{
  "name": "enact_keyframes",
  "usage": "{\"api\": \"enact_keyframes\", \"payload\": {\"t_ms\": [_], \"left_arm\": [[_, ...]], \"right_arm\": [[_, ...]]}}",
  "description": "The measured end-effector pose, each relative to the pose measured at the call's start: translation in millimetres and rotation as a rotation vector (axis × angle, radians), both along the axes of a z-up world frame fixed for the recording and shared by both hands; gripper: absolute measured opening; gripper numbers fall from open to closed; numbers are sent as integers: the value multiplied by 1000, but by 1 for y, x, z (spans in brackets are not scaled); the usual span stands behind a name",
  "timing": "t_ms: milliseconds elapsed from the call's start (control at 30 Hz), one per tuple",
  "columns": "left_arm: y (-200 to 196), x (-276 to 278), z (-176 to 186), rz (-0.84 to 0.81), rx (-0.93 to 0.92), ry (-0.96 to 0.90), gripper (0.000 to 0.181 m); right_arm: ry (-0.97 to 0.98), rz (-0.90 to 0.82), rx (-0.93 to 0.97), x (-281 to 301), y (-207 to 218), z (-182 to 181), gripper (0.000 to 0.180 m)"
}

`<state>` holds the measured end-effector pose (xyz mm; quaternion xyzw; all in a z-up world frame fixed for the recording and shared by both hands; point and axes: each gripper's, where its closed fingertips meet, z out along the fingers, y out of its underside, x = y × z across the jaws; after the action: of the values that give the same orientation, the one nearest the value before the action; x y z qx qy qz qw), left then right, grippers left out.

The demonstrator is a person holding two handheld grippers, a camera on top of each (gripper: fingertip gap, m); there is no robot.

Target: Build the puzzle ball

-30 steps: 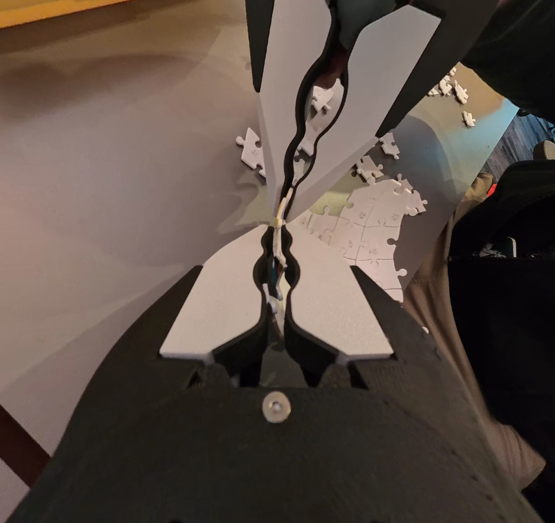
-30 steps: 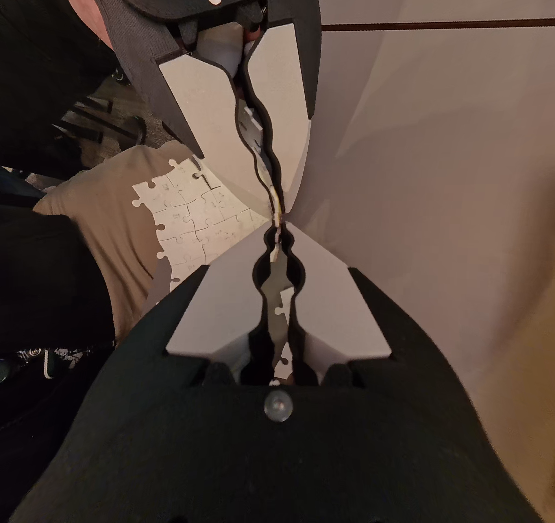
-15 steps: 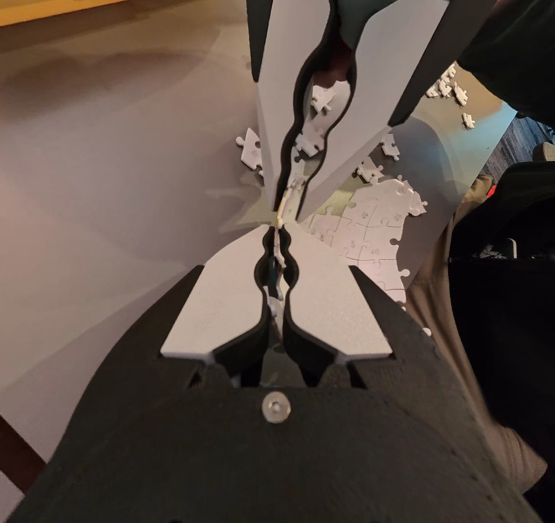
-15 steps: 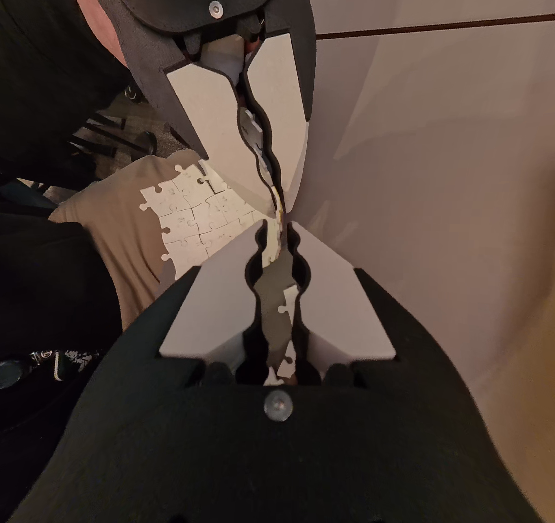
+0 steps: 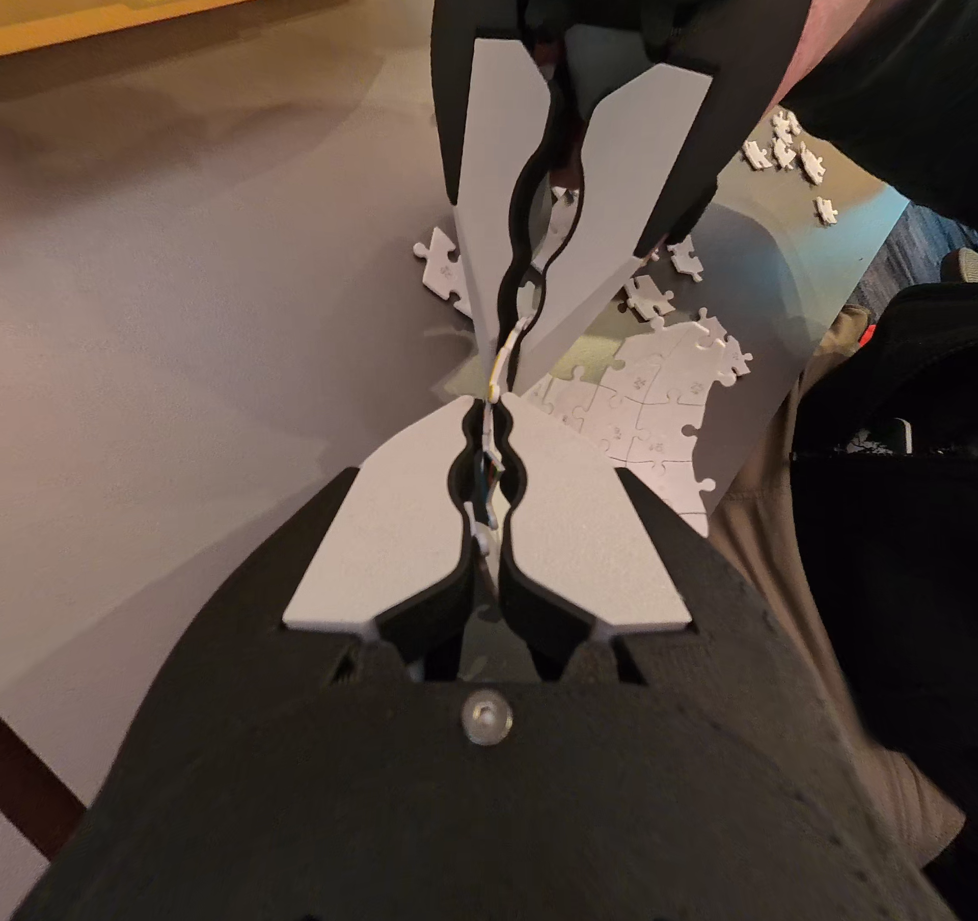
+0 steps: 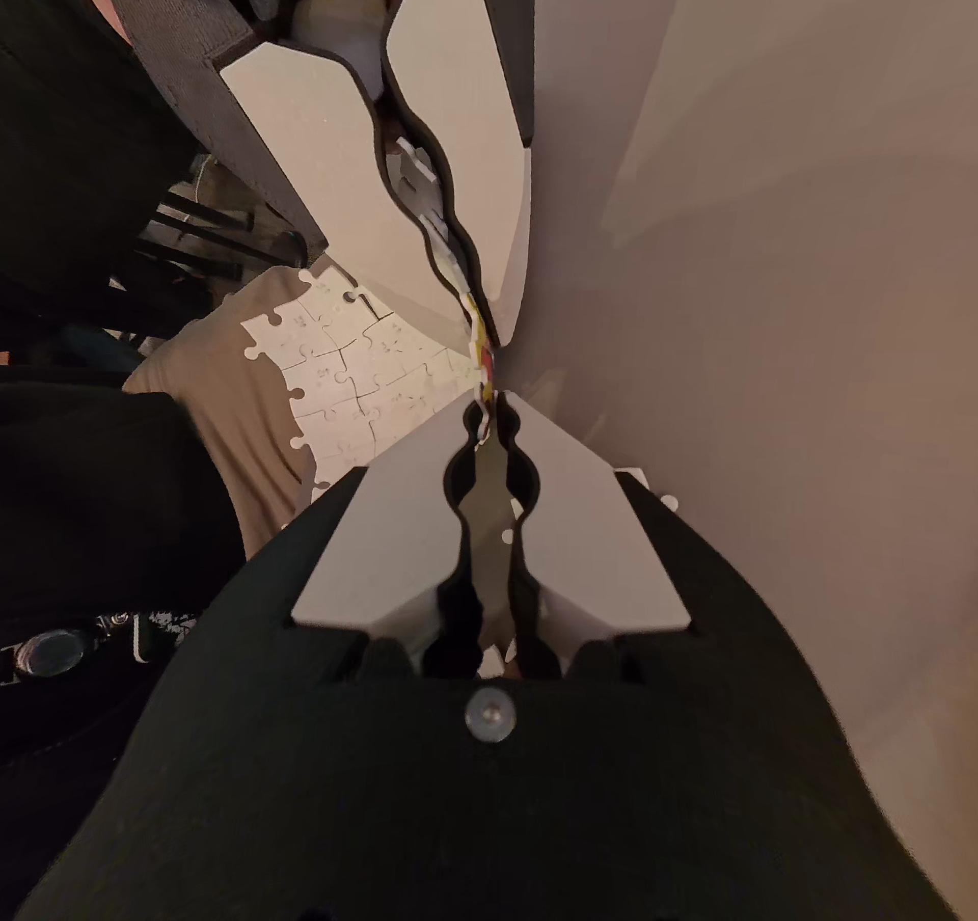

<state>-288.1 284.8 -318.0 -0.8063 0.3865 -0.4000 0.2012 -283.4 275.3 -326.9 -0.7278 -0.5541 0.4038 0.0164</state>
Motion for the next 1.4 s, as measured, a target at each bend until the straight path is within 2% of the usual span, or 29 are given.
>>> {"api": "enact_keyframes", "payload": {"t_ms": [333, 467, 633, 867, 1400], "left_arm": [[0, -1, 0, 0, -6, -4, 4], [1, -2, 0, 10, -8, -6, 4], [2, -3, 0, 13, -6, -8, 4], [2, -3, 1, 17, -5, -10, 4], [0, -4, 1, 11, -15, -5, 5]], "right_arm": [[9, -11, -12, -1, 0, 0, 1], [-6, -15, -27, 2, -1, -1, 11], [1, -20, -38, 4, -3, -2, 2], [21, -37, -53, 2, -3, -2, 0], [34, -66, -59, -1, 0, 1, 9]]}}
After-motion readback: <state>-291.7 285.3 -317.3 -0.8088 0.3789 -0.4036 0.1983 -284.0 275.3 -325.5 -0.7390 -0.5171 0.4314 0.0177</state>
